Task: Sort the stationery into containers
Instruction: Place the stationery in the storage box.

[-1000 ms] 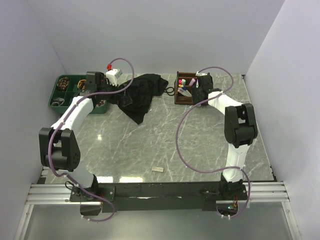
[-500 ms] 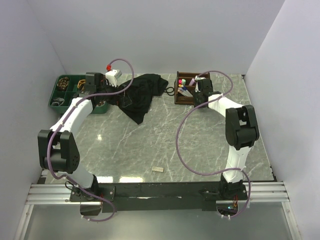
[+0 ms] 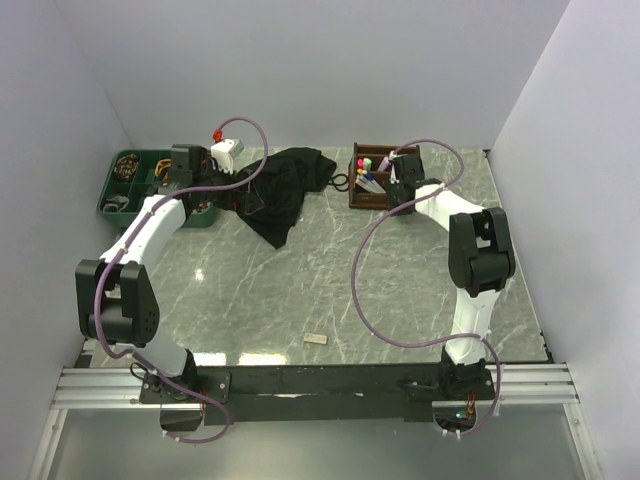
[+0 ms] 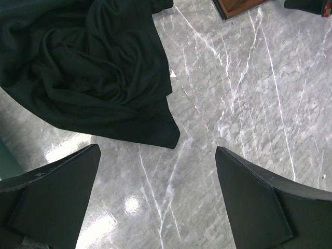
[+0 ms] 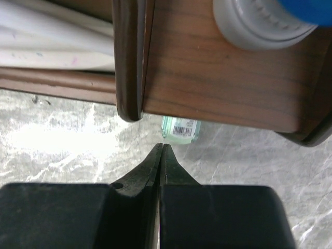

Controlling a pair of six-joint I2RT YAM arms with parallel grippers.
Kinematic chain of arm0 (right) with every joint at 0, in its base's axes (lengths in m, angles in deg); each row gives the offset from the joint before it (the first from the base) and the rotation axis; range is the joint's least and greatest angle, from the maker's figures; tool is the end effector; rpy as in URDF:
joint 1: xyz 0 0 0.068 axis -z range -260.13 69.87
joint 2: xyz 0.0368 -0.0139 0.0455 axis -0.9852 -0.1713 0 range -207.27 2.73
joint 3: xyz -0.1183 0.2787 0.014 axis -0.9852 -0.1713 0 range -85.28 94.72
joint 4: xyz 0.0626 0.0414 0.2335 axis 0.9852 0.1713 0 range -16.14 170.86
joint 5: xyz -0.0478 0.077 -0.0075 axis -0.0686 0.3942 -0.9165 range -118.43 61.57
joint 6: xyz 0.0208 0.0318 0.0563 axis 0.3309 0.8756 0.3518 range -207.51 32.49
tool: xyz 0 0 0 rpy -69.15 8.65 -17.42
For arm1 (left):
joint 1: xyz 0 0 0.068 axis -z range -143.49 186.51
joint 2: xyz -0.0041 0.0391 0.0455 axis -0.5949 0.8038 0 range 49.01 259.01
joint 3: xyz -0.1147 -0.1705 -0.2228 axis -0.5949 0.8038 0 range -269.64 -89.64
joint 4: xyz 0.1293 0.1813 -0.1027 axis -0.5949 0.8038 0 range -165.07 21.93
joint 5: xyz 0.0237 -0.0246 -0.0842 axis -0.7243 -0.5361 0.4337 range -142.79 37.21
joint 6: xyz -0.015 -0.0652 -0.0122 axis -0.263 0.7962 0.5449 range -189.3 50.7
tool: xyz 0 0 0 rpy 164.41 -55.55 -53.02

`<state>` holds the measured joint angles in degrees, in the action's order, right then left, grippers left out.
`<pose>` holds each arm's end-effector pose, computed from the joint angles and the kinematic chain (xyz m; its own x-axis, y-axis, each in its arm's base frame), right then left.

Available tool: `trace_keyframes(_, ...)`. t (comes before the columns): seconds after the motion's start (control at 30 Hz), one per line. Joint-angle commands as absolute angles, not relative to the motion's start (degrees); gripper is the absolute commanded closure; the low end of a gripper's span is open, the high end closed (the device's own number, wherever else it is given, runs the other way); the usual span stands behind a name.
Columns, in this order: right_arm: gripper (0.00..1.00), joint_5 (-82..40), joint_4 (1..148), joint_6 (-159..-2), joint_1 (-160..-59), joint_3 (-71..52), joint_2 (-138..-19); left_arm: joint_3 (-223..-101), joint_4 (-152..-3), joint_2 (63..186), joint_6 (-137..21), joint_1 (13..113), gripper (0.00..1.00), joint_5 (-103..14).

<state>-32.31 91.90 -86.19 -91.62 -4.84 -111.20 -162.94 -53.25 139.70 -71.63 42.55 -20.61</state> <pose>0.4345 0.0844 0.2073 -0.7706 -0.1331 -0.6233 -0.1396 0.9894 -0.0388 0.3467 -0.0660 0.3219 -0.6079 0.0989 -0.7878 0.5246 0.7948 -0.3050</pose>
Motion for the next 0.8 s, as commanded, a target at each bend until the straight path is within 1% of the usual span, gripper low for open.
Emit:
trace_keyframes(0.0,1.0,-32.38,93.55,-86.37,-91.82,-1.79,-111.53,-164.35,-54.33,139.18,-71.59,42.75,0.0,-20.1)
trace_keyframes(0.23,1.0,-34.58,93.81,-86.89,-91.91,0.84,-113.9,-164.79,-54.42,139.89,-71.5,42.75,0.0,-20.18)
trace_keyframes(0.53,1.0,-34.32,97.06,-88.48,-91.91,11.39,-119.53,-165.05,-54.07,140.06,-71.59,42.75,0.01,-20.1)
trace_keyframes(0.63,1.0,-31.95,99.42,-87.6,-91.91,10.35,-116.82,-164.7,-53.98,139.54,-71.59,42.75,0.01,-20.01)
trace_keyframes(0.77,1.0,-26.6,101.89,-84.17,-92.0,3.68,-109.27,-164.52,-54.33,138.92,-71.24,42.83,0.0,-19.57)
